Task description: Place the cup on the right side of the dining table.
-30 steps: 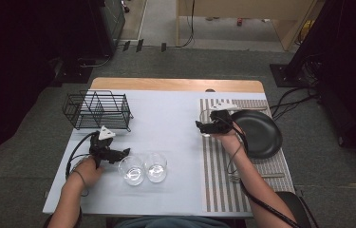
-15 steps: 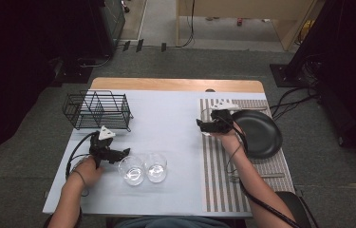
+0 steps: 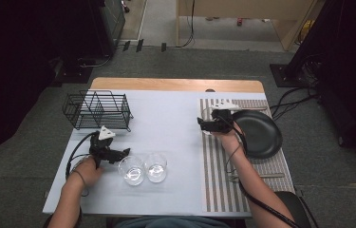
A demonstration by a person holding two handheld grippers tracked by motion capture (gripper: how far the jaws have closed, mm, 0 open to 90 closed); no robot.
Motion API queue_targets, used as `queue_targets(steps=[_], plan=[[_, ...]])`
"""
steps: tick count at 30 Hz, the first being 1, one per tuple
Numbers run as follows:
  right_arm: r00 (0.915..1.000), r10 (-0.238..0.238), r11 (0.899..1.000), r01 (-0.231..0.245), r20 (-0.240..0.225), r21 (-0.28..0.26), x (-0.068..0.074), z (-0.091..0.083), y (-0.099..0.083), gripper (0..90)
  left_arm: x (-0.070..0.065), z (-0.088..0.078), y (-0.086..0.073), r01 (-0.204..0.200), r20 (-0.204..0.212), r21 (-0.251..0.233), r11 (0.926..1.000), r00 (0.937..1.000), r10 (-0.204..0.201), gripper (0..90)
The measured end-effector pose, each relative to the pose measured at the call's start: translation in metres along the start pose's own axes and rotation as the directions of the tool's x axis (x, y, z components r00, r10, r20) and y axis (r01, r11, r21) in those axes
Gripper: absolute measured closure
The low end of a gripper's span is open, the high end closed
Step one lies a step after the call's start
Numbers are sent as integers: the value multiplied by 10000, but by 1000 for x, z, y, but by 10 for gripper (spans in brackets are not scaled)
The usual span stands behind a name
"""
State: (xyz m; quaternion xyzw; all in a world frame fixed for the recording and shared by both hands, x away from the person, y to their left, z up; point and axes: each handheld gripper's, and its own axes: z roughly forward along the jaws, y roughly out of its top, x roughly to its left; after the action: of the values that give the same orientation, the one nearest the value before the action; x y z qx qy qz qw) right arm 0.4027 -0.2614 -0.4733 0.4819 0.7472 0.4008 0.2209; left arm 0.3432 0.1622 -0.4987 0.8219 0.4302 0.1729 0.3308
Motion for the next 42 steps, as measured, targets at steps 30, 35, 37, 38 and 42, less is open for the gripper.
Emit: queue_targets(steps=[30,35,37,38,42], plan=[[9974,694,9975,-692,170,-126,-3,-1,2,164,0,0,0,4,4,-6,10000,10000,-4,0],[9972,723,9969,-717,173,-312,-3,-3,5,164,0,0,0,4,5,-7,10000,10000,-4,0],[9976,675,9971,-670,153,-351,-3,-5,6,163,0,0,0,2,5,-8,10000,10000,-2,0],[9976,678,9972,-673,157,-314,-3,-5,6,164,0,0,0,3,6,-8,10000,10000,-3,0],[9975,695,9972,-690,154,-300,-3,-6,7,164,0,0,0,0,6,-6,10000,10000,0,0]])
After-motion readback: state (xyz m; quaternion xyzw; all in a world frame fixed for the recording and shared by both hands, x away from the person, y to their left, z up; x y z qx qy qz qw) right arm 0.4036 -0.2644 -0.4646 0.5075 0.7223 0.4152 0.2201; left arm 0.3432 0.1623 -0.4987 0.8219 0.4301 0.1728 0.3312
